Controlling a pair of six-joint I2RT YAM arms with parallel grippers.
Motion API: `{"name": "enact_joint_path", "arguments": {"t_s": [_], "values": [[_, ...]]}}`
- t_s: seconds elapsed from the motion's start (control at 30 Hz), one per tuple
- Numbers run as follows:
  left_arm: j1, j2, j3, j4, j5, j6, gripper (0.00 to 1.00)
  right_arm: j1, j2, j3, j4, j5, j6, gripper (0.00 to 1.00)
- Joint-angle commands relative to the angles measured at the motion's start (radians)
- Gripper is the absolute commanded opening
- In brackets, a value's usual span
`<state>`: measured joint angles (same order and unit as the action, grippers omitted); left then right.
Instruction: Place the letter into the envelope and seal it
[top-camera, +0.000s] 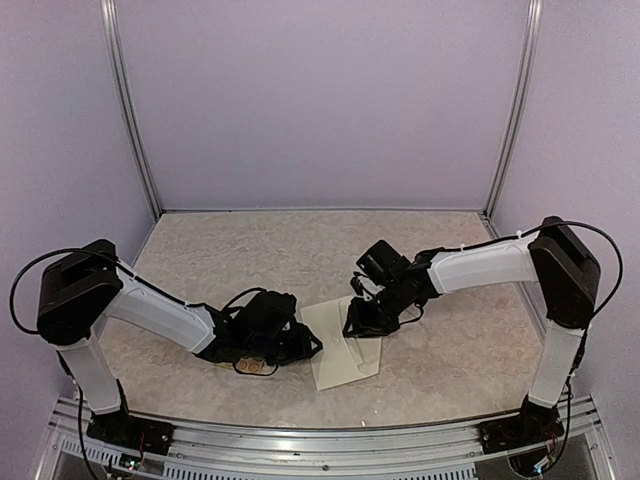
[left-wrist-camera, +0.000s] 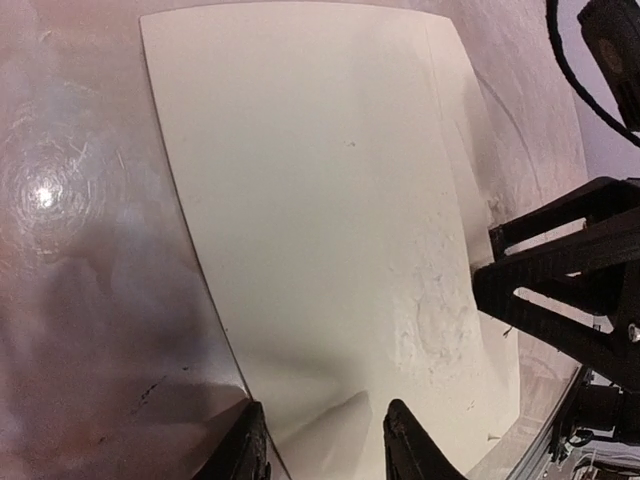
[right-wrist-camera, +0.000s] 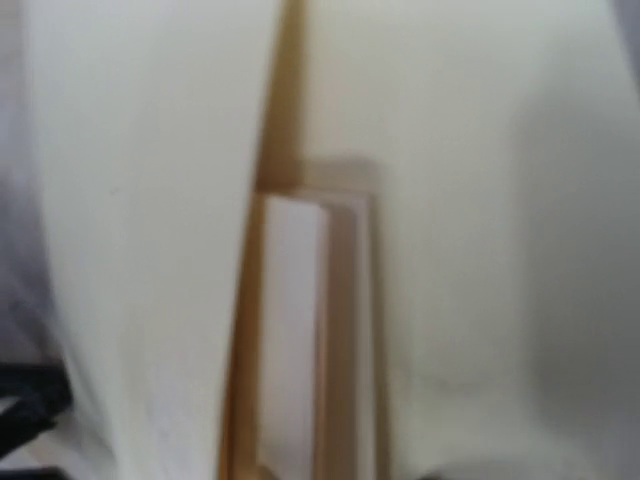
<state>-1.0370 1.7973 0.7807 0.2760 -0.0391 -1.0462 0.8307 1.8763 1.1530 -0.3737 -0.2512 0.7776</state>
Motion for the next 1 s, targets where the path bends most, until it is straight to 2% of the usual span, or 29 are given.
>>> {"name": "enact_joint_path", "arguments": {"t_s": [0.0,0.2,0.37,0.97], "values": [[0.001,-0.04,-0.011,-0.042,-0.021,0.018,0.38,0.028,-0.079,0.031,-0.08,0.048,-0.047,0.43],[-0.008,-0.066,-0.015,-0.063,-0.035,0.019,0.41,0.064,-0.088,0.025,-0.126,0.104,-0.043,0.47],[-0.006,-0.066,-0.024,-0.058,-0.038,0.013,0.41,0.079,-0.083,-0.013,-0.068,0.088,-0.018,0.49],[-0.009,-0.016,-0.029,-0.029,-0.018,0.002,0.37,0.104,0.029,0.041,-0.065,0.101,-0.023,0.54]]}}
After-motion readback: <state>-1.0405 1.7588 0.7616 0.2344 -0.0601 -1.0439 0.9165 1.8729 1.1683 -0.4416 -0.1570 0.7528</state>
